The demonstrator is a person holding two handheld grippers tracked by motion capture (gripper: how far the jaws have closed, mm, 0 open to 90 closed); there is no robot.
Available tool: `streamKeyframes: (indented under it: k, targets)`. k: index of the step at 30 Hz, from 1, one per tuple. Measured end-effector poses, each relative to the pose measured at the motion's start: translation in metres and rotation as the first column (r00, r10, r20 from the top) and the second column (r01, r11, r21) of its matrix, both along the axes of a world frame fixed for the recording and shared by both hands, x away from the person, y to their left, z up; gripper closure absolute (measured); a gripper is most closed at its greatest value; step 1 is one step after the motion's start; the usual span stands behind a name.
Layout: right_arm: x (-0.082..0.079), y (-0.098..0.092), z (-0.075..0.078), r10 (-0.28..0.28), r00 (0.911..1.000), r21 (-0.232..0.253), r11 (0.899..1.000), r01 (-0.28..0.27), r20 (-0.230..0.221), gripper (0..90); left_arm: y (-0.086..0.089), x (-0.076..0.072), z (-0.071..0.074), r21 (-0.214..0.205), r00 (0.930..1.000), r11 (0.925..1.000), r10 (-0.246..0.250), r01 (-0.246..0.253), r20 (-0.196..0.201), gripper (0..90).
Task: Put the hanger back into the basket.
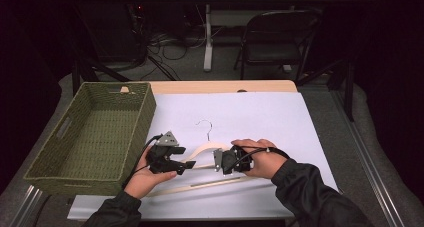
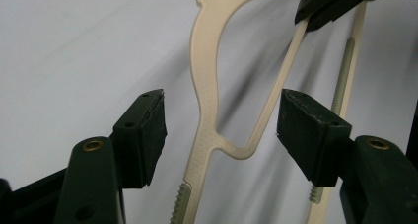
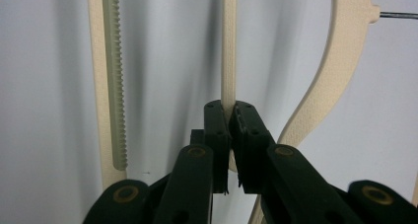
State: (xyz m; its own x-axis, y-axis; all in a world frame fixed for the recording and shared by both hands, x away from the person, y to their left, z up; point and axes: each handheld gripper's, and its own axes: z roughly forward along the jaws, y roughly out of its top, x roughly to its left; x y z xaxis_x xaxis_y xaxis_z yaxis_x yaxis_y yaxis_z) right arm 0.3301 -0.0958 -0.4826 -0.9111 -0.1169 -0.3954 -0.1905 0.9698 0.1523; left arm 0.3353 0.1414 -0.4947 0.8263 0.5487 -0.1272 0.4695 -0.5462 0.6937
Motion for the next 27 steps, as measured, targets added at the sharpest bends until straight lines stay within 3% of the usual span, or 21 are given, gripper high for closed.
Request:
streamKeyframes:
  k: [2, 3, 9, 12, 14, 16, 19, 27]
  targets:
    - [-0.001, 0.000, 0.001, -0.001, 1.0000, -0.010, 1.000, 0.001, 0.007, 85.3, -0.002, 0.002, -0.004, 0.010, 0.9995, 0.9999, 0.004, -0.003, -0.033, 35.5]
    - [0.000, -0.001, -0.001, 0.006, 0.9998, 0.011, 1.000, -0.007, 0.020, 85.3, -0.002, 0.004, -0.008, 0.000, 0.9982, 0.9999, -0.012, 0.012, -0.058, 36.0]
    - [-0.001, 0.000, 0.000, 0.013, 0.9998, -0.019, 1.000, -0.012, 0.018, 85.3, -0.003, 0.009, -0.012, 0.000, 0.9949, 0.9993, -0.036, 0.036, -0.094, 36.3]
    - [-0.002, 0.001, 0.000, 0.014, 0.9998, -0.035, 0.999, -0.013, 0.014, 85.3, -0.005, 0.010, -0.014, 0.012, 0.9946, 0.9993, -0.034, 0.035, -0.098, 36.3]
    - [-0.003, 0.002, -0.001, 0.023, 0.9991, -0.015, 1.000, -0.022, 0.035, 85.3, -0.005, 0.011, -0.015, 0.020, 0.9938, 0.9990, -0.038, 0.041, -0.105, 36.3]
    - [-0.003, 0.003, 0.001, 0.020, 0.9997, -0.047, 0.999, -0.019, 0.017, 85.3, -0.006, 0.012, -0.017, 0.026, 0.9927, 0.9984, -0.046, 0.050, -0.111, 37.1]
    - [-0.003, 0.002, -0.002, 0.026, 0.9988, -0.015, 1.000, -0.026, 0.042, 85.3, -0.006, 0.013, -0.018, 0.038, 0.9907, 0.9971, -0.060, 0.065, -0.122, 38.9]
    - [-0.003, 0.002, -0.001, 0.027, 0.9986, -0.019, 0.999, -0.026, 0.044, 85.2, -0.008, 0.013, -0.022, 0.051, 0.9869, 0.9947, -0.081, 0.089, -0.140, 46.3]
